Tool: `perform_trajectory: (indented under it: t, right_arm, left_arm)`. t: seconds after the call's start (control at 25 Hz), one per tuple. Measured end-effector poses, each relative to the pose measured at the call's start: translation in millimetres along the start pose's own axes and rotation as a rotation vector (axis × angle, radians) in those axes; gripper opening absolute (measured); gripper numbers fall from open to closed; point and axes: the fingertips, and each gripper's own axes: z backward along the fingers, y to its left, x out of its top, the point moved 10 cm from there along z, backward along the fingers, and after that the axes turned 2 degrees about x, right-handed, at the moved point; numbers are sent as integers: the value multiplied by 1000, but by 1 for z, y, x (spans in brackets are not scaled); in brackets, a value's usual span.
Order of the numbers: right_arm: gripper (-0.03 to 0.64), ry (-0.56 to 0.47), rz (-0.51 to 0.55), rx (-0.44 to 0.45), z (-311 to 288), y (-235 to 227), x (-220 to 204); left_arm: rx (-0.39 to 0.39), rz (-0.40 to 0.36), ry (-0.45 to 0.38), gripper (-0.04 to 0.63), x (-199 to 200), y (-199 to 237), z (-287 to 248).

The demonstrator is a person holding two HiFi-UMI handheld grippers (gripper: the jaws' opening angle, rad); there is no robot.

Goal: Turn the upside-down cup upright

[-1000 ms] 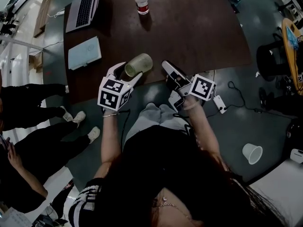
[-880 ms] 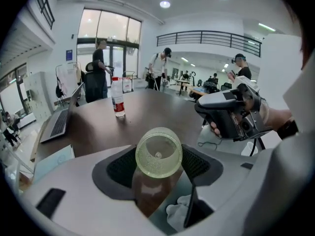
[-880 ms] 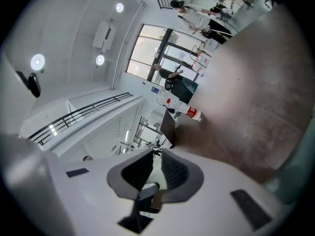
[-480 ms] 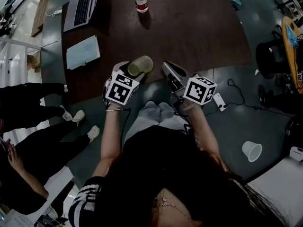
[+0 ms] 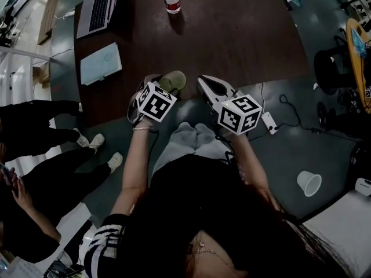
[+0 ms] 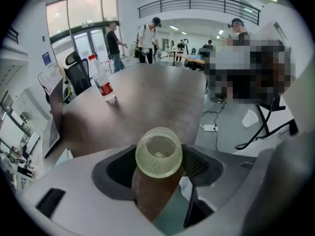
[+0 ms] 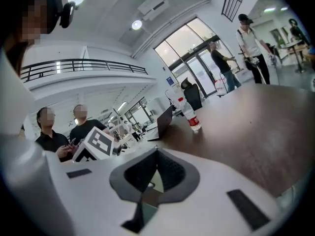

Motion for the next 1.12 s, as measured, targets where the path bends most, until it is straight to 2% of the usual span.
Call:
perform_trajectory:
  t: [0.28,0.64,1.12]
  right_arm:
    - [17,-2,11,-3,2,-2,-2]
    - [18,-17,-3,-11,4,-9,-3]
    - [17,-28,-19,-18,8,-13,-2]
  left_arm:
    - [18,-125,105,293,-2,-3,-21]
    - [-21,-134,98,293,12,-6,-33]
    - [-28,-122,67,293,15,-1,-42]
